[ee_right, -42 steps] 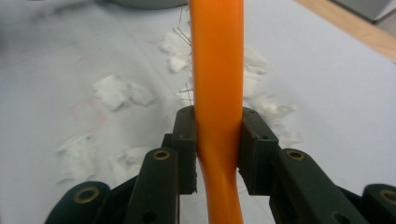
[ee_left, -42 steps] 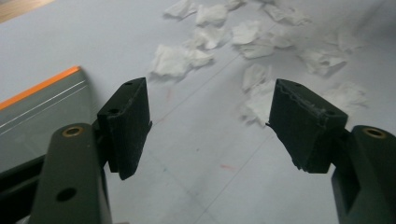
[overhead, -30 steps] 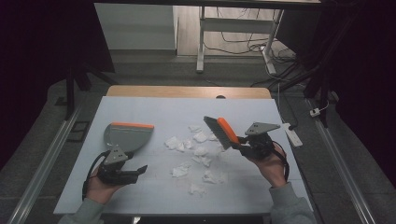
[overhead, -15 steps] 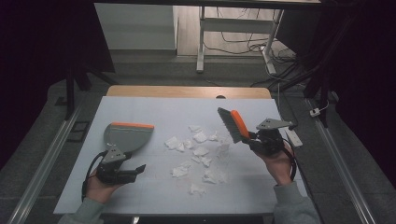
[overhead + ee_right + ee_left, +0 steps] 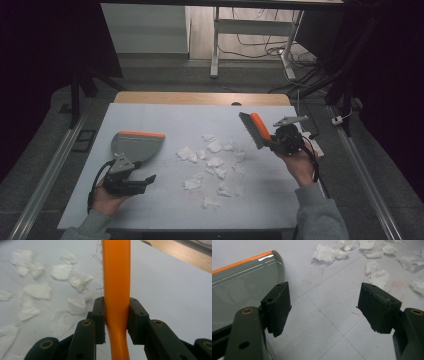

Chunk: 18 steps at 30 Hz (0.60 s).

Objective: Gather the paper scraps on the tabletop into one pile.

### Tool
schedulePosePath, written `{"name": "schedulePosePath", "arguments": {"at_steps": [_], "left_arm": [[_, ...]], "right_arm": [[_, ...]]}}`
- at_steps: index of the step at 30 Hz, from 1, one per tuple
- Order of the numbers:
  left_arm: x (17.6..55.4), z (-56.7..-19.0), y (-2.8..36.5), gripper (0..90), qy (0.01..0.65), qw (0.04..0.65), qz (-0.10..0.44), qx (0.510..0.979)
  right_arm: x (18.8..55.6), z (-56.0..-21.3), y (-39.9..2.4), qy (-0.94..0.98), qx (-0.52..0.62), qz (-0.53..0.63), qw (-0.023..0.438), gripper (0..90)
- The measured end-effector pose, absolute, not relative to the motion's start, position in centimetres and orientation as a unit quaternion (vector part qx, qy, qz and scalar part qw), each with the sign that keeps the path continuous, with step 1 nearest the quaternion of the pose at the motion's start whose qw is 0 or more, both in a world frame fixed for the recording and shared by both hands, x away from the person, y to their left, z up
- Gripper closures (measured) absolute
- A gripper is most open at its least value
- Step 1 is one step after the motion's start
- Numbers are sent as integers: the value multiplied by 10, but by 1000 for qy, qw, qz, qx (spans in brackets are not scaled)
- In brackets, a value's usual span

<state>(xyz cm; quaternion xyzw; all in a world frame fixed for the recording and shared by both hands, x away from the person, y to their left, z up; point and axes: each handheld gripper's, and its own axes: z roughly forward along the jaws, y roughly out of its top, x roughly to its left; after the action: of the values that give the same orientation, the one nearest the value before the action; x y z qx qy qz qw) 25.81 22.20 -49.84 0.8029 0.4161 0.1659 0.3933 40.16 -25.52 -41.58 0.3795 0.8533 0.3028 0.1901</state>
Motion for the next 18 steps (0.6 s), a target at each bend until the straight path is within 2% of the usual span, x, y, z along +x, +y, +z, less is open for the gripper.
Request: {"name": "schedulePosePath", "arguments": {"at_steps": [12, 18], "left_arm": [[258, -501, 216, 272, 407, 392, 160, 809], [259, -503, 220, 273, 414, 394, 157, 806]], "right_arm": [[466, -433, -218, 897, 383, 149, 162, 709], [470, -443, -194, 919, 346, 113, 155, 709]]}}
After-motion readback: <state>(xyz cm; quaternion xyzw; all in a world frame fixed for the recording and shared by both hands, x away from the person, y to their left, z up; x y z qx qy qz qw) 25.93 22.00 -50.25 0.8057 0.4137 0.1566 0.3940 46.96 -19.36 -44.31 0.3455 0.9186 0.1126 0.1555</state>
